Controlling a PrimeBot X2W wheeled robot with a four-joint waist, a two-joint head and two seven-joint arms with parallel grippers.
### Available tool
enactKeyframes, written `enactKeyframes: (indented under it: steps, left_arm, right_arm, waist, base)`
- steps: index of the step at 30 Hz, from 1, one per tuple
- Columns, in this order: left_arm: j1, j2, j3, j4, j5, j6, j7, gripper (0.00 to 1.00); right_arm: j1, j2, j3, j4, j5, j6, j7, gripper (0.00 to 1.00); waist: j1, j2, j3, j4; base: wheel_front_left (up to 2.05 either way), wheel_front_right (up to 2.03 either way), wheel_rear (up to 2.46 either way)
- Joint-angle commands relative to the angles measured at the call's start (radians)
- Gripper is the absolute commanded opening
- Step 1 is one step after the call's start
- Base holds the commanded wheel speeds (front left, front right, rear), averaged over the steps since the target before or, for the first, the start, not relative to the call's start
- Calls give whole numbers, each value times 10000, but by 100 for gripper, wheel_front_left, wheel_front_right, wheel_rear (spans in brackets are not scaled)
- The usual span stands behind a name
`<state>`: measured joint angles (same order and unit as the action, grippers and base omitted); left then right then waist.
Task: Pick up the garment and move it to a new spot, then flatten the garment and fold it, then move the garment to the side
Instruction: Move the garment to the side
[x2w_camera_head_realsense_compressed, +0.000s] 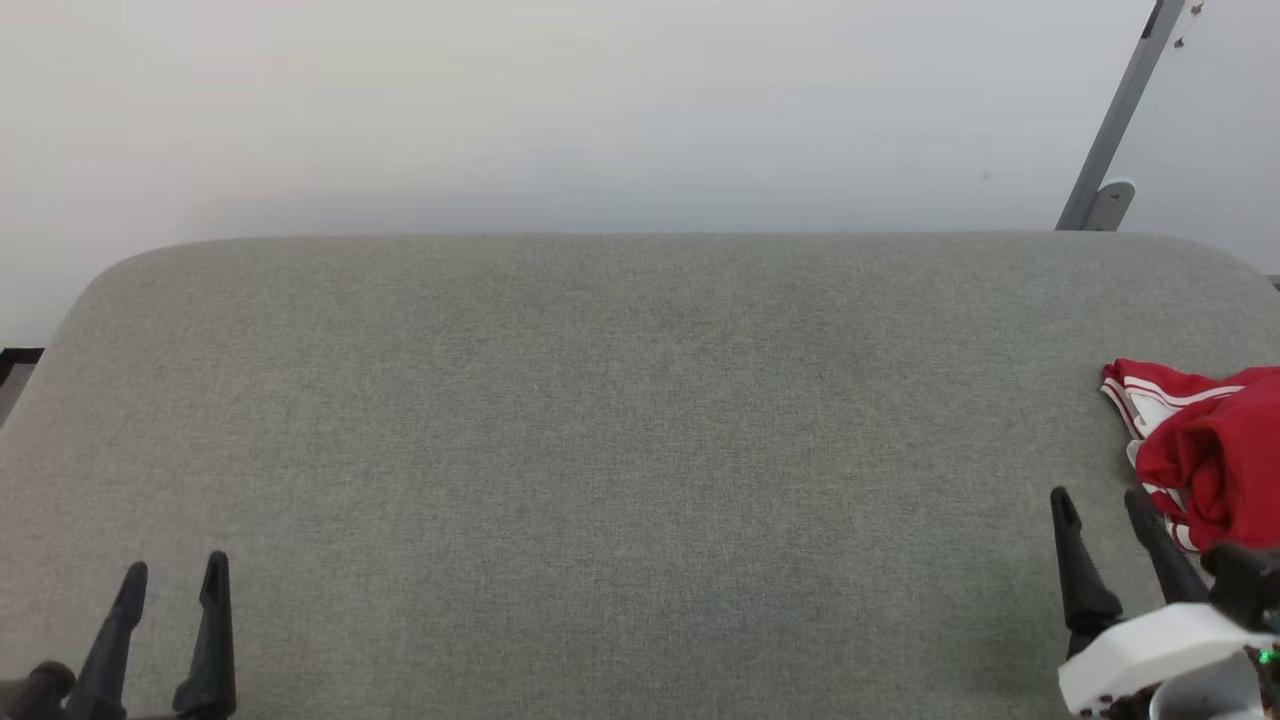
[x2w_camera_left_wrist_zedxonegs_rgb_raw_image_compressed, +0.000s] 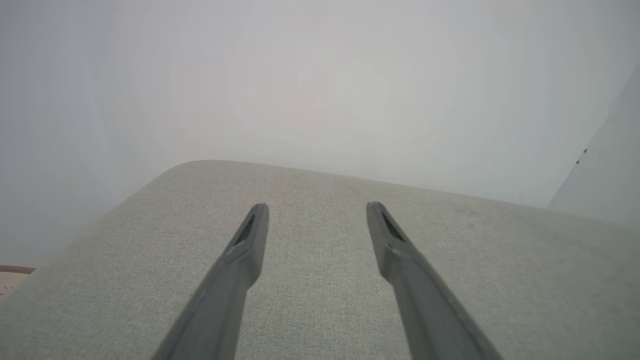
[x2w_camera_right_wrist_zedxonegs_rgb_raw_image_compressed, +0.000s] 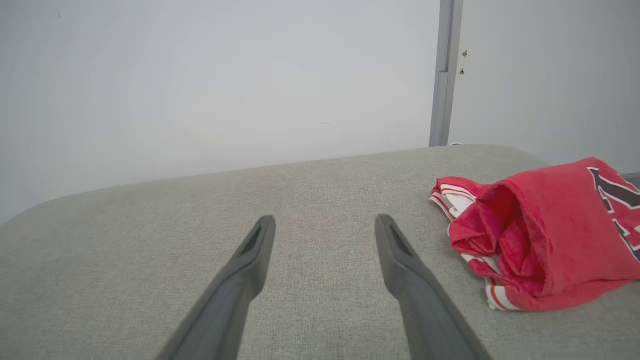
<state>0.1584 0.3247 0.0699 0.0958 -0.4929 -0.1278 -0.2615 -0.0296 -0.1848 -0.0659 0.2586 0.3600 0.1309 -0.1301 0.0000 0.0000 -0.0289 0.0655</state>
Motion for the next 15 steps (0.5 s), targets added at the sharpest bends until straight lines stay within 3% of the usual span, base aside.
enactKeyframes:
  steps: [1, 15]
  left_arm:
    - [197, -58, 86, -65, 20, -30, -45, 100]
    - [461, -43, -386, 36, -237, -30, -45, 100]
  right_arm:
    - [266, 127, -56, -155, -68, -7, -78, 100]
    - [832, 492, -316, -566, -161, -7, -154, 100]
  waist:
    - [0, 0, -48, 18]
    - [0, 0, -126, 72]
  base:
    - [0, 0, 0]
    - [0, 0, 0]
